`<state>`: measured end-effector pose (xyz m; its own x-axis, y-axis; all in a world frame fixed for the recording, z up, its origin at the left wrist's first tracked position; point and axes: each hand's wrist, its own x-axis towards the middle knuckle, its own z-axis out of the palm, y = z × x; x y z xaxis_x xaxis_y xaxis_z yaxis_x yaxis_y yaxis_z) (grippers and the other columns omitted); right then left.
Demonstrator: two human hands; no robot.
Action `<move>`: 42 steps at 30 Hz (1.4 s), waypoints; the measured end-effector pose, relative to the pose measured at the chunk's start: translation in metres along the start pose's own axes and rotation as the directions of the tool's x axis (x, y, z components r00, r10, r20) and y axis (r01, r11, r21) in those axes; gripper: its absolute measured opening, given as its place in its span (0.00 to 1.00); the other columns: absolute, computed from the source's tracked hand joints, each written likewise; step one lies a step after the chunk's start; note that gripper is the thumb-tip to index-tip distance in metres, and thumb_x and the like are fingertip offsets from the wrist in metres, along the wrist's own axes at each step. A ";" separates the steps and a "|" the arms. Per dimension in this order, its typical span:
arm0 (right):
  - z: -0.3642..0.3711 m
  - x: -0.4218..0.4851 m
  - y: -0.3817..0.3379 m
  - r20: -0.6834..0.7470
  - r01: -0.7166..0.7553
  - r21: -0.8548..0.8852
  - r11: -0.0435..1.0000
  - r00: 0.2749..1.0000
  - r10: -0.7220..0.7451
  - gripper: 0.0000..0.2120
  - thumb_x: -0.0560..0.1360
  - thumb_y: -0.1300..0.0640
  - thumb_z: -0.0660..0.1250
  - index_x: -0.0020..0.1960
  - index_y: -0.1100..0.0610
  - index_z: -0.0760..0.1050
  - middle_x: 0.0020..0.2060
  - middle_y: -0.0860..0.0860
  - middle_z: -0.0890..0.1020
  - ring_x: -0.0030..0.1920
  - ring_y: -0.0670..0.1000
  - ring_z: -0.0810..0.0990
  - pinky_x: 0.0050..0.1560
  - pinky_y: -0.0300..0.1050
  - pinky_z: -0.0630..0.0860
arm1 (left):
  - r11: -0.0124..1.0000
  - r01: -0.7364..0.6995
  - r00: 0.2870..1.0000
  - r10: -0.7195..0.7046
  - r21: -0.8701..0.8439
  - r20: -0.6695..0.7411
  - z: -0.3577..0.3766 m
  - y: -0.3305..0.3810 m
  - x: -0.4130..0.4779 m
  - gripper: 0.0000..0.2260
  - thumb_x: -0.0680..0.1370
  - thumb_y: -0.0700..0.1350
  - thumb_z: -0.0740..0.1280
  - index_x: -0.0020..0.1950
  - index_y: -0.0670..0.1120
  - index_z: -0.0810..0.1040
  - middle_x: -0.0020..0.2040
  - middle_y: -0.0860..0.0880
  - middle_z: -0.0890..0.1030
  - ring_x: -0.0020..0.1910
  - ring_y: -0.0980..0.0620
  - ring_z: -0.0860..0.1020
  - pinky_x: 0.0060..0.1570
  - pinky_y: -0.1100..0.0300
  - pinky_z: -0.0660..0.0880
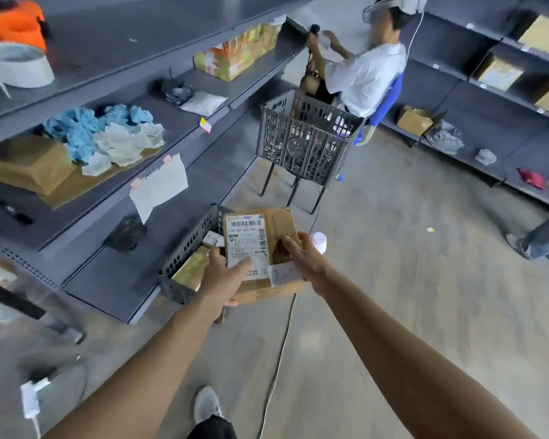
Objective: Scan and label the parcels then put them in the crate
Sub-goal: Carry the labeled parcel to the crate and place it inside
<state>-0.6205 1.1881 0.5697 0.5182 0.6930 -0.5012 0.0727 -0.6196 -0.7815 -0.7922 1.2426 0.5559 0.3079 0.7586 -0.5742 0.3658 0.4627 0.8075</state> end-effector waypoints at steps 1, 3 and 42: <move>0.002 0.010 -0.011 0.018 0.000 -0.005 1.000 1.000 0.000 0.17 0.81 0.43 0.61 0.66 0.47 0.65 0.56 0.52 0.80 0.49 0.51 0.82 0.47 0.48 0.80 | 1.000 0.007 1.000 -0.007 -0.017 -0.001 -0.003 0.006 0.010 0.23 0.76 0.52 0.69 0.66 0.50 0.62 0.61 0.48 0.75 0.54 0.45 0.78 0.44 0.42 0.81; 0.007 0.030 -0.028 0.035 0.006 -0.045 0.999 0.999 -0.004 0.14 0.81 0.44 0.60 0.64 0.46 0.65 0.56 0.53 0.79 0.49 0.51 0.81 0.47 0.46 0.79 | 0.998 0.035 0.999 -0.035 -0.054 0.001 -0.009 0.018 0.028 0.25 0.76 0.51 0.69 0.68 0.51 0.60 0.61 0.47 0.75 0.54 0.44 0.78 0.47 0.39 0.80; 0.088 0.407 -0.129 0.767 0.597 -0.443 0.669 0.638 -0.061 0.20 0.84 0.46 0.54 0.70 0.55 0.65 0.61 0.55 0.78 0.52 0.53 0.77 0.36 0.42 0.75 | 0.927 0.099 0.747 -0.310 -0.363 -0.588 0.023 0.049 0.289 0.22 0.79 0.38 0.64 0.72 0.46 0.62 0.56 0.43 0.79 0.44 0.47 0.78 0.48 0.45 0.79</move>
<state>-0.4939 1.5827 0.4342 -0.3275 0.7633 -0.5569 0.7356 -0.1639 -0.6573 -0.6652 1.4742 0.4269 -0.3998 0.6932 -0.5997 0.0508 0.6700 0.7406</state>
